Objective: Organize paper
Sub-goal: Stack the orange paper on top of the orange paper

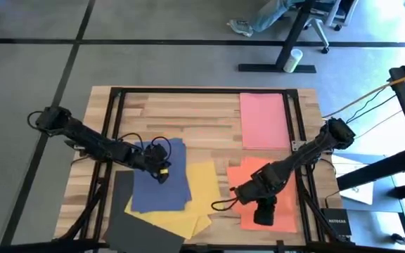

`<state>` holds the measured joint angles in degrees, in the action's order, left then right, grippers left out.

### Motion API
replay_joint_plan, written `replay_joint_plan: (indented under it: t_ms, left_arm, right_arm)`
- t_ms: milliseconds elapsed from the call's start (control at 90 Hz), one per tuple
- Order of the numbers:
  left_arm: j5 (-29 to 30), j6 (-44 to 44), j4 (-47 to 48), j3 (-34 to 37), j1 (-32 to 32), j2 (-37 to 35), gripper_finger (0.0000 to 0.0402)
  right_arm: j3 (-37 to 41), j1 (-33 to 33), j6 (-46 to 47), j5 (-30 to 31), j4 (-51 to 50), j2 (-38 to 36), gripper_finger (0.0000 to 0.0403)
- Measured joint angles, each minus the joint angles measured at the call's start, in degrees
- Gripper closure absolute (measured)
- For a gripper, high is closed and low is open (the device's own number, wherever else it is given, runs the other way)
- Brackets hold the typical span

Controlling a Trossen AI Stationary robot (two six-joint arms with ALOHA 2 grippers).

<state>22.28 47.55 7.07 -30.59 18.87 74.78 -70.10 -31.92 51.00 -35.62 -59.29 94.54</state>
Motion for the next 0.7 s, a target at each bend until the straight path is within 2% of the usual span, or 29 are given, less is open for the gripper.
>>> replay_joint_plan:
  t_ms: [222,389,489,700]
  left_arm:
    - [0.0,0.0,0.0,0.0,0.0,0.0,0.0402]
    - [0.0,0.0,0.0,0.0,0.0,0.0,0.0402]
    - [0.0,0.3,0.0,0.0,0.0,0.0,0.0402]
    - [0.0,0.4,0.0,0.0,0.0,0.0,0.0402]
  right_arm:
    - [1.9,-1.6,1.5,-0.9,4.9,0.0,0.0403]
    - [3.3,-3.5,4.6,2.2,4.8,0.0,0.0394]
    - [4.6,-4.2,6.1,3.0,4.8,0.0,0.0366]
    - [6.4,-4.5,7.3,1.6,5.2,0.0,0.028]
